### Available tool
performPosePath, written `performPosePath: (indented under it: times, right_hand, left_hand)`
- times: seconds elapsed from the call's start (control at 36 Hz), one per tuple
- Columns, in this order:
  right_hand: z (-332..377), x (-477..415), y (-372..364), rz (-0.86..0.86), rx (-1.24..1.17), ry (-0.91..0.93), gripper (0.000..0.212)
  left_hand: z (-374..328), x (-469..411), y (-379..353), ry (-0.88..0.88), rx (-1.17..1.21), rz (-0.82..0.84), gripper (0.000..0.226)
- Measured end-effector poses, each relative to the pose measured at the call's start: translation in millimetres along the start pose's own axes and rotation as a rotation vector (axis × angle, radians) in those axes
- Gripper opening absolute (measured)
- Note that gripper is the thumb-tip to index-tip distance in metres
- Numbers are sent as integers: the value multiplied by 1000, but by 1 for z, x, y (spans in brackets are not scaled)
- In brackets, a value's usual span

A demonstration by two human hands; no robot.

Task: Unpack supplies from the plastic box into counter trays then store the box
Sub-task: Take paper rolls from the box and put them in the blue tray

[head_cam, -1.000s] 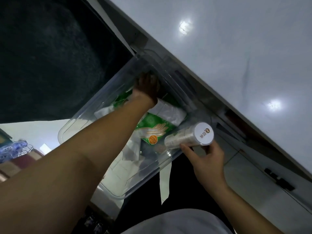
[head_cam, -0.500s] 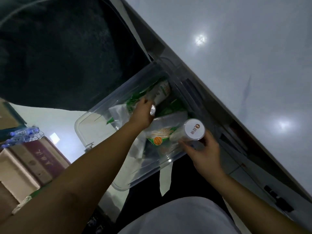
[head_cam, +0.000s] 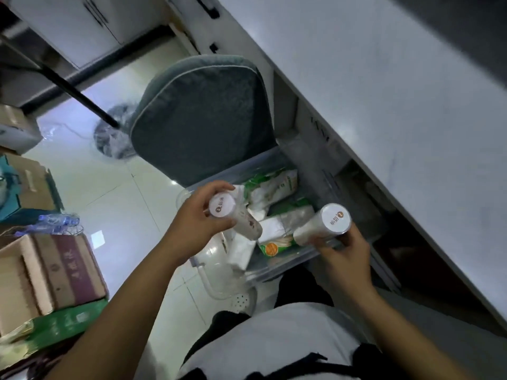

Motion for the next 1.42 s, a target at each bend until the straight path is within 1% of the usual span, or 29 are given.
performPosePath:
  times: [0.08,0.14,0.17,0.22,0.28,0.33,0.39,0.42,0.47,0.53,0.58,0.64,0.69,0.78,0.86,0.94,1.08,1.22,1.33,1.42]
  right_hand:
    - [15,30,-14,-39,-41,35,45]
    - [26,54,-25,-80,-90,57,42]
    - [30,66,-32,-101,-122,67,40]
    - [34,91,-43,-132,-176,89,38]
    - [35,118,-52,-153,-216,102,36]
    - [32,146,-57,-183,-240,105,35]
    - [30,179,-53,-250,-235,90,36]
    - [30,190,-51,-258,-225,78,35]
    - [27,224,-38,-310,-240,21,35]
    - [26,259,-19,-392,-255,-15,40]
    - [25,292,2,-472,-275,-31,49]
    - [20,323,23,-550,-361,-29,58]
    - [13,350,44,-632,-456,-15,62]
    - [3,385,76,-723,-547,37,56]
    - [-6,414,110,-764,-581,80,45]
    - [-15,448,147,-785,-573,104,45]
    - [-43,531,213,-834,-488,120,50]
    - [-89,623,275,-937,-409,62,53]
    - [-110,684,317,-1063,-339,63,57]
    - [-117,714,349,-1122,-282,96,62]
  left_hand:
    - [-12,42,18,-157,185,-18,76]
    - [4,60,21,-155,256,-26,82]
    - [17,66,17,-114,291,-20,77]
    - [49,75,3,-5,346,-7,59]
    - [79,82,-13,65,375,20,50]
    - [100,87,-24,88,429,56,46]
    - [108,94,-37,85,517,114,43]
    - [108,97,-38,81,577,124,43]
    - [101,109,-49,73,660,203,45]
    - [91,121,-63,57,694,286,46]
    - [76,135,-80,45,685,358,44]
    - [58,150,-101,14,641,430,34]
    - [40,166,-123,-8,618,500,26]
    - [16,190,-158,-31,620,572,33]
    - [-4,214,-198,-45,570,604,36]
    - [-17,239,-251,-65,492,595,45]
    - [-22,289,-360,-50,451,604,42]
    - [-25,335,-459,-28,405,694,44]
    - [-50,359,-516,-50,357,762,33]
    - [-75,367,-552,-94,371,803,32]
Point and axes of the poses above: each hand's wrist, its own x-axis away from the middle knuckle, its own y-axis out of the back of the hand, z = x × y, the point moved 3 cm from there along -x, towards the middle knuckle, and after that the axes turned 8 degrees about z, right-handed, at the moved point
